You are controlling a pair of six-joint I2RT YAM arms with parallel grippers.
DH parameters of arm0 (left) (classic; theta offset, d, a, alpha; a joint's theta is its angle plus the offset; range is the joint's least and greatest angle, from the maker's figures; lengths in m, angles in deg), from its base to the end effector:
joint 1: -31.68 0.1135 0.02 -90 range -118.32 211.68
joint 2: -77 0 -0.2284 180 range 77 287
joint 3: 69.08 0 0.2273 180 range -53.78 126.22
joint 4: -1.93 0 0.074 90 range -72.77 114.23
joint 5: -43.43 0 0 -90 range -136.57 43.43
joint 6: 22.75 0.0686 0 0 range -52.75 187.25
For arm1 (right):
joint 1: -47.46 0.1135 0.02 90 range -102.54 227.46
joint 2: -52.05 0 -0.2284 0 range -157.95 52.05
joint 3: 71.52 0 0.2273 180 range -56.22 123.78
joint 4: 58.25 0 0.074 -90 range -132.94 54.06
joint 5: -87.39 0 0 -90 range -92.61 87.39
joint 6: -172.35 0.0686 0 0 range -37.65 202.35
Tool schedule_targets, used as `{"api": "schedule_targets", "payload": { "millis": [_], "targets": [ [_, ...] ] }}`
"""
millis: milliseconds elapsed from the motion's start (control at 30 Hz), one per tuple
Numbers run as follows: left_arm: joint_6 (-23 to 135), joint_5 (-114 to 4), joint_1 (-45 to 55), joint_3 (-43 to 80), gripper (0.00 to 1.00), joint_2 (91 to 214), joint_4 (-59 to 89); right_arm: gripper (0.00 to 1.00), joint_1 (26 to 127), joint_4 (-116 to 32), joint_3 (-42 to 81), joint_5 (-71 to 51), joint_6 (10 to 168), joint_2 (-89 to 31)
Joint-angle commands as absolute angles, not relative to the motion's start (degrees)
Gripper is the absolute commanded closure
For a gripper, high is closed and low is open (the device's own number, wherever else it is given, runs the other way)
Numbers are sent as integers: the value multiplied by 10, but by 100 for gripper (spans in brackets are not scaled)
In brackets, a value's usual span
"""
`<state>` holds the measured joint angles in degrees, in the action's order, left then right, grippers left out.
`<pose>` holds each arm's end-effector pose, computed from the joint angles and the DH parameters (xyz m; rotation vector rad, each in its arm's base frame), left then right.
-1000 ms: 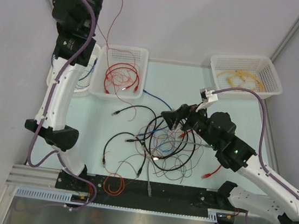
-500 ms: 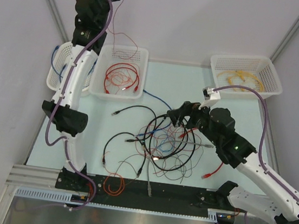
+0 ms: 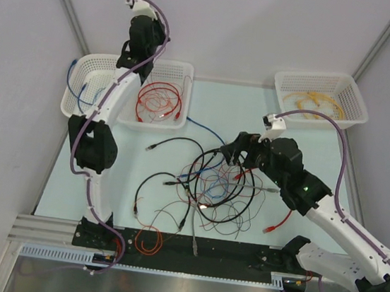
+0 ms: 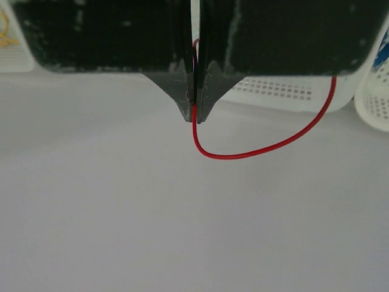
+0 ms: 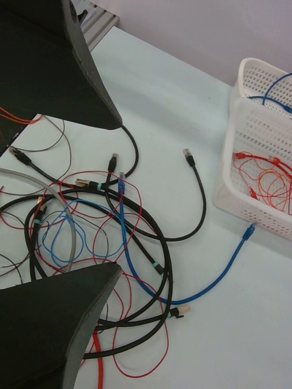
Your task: Untangle the cables
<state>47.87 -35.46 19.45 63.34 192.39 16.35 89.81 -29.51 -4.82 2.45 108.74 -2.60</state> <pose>0.4684 -0.0880 0.3928 -0.2501 1.5127 -0.2921 0.1862 0.1616 0.3064 -0.2049 1.9181 0.7396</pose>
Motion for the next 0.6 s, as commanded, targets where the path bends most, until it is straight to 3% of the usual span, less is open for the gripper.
{"api": "schedule_targets", "payload": {
  "millis": [0,100,133,167,267,333,567],
  "targets": [
    [499,-290,197,611,100,1893,160,3,896,-284,-42,20,1095,-30],
    [519,-299,197,594,98,1890,146,3,896,-286,-49,19,1100,-31],
    [522,-306,197,606,72,1895,168,3,896,-288,-50,19,1104,-32],
    [523,-320,197,620,58,1907,191,3,896,-291,-51,18,1106,-32],
    [522,-340,196,625,19,1891,203,3,896,-295,-52,13,1109,-31],
    [518,-346,196,588,1,1864,175,3,896,-295,-52,16,1106,-30],
    [549,-358,170,520,0,1743,142,3,891,-269,-51,63,1074,-2]
  ]
}}
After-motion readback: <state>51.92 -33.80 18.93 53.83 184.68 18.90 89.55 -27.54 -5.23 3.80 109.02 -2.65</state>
